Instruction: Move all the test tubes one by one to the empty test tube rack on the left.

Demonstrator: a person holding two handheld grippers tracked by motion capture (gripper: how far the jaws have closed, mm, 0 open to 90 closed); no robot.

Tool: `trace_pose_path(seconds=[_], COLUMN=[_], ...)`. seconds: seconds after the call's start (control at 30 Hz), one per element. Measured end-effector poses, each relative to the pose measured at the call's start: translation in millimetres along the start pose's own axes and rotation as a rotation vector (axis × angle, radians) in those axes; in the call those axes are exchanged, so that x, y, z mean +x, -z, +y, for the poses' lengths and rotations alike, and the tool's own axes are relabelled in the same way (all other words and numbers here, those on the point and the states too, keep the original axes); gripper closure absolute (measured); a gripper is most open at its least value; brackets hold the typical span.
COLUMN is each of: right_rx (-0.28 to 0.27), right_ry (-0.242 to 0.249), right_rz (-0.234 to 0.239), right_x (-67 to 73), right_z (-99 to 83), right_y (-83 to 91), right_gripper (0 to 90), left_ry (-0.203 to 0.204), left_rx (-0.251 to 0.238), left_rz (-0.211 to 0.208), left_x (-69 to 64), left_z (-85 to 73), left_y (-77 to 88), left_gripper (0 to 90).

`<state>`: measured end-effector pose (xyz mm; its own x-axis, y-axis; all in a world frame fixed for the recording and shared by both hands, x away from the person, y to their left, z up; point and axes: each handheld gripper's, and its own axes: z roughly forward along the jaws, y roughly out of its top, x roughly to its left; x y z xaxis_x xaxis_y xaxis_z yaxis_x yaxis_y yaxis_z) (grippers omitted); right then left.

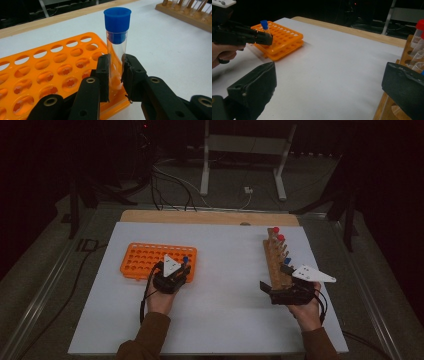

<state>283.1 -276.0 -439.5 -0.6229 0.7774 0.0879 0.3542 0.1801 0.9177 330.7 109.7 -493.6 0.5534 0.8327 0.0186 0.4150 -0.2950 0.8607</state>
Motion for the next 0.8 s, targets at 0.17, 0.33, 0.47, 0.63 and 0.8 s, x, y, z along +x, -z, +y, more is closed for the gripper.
trace_pose_path(seconds=[0.17,0.33,0.47,0.63,0.8], right_rx=[-0.002,-0.007,-0.003,0.008,0.014], right_ry=[0.002,-0.002,-0.003,0.015,0.023], right_rz=[-0.003,-0.009,-0.019,-0.049,-0.071], right_x=[-0.9,-2.4,-4.8,-8.8,-14.6], right_z=[0.5,1.8,2.8,6.0,10.9], right_y=[0.9,2.6,4.3,5.1,5.5], right_gripper=[0.0,0.0,0.0,0.0,0.0], left_ry=[-0.012,0.018,0.066,0.132,0.171], left_rx=[0.019,0.020,0.002,-0.057,-0.125], left_rz=[-0.002,0.000,-0.001,-0.018,0.012], left_x=[-0.9,0.5,4.0,9.0,13.7], left_z=[-1.4,-2.4,-1.8,0.5,2.2], left_y=[-1.2,-0.4,5.2,19.8,39.3], left_gripper=[75.9,64.2,46.0,20.7,8.4])
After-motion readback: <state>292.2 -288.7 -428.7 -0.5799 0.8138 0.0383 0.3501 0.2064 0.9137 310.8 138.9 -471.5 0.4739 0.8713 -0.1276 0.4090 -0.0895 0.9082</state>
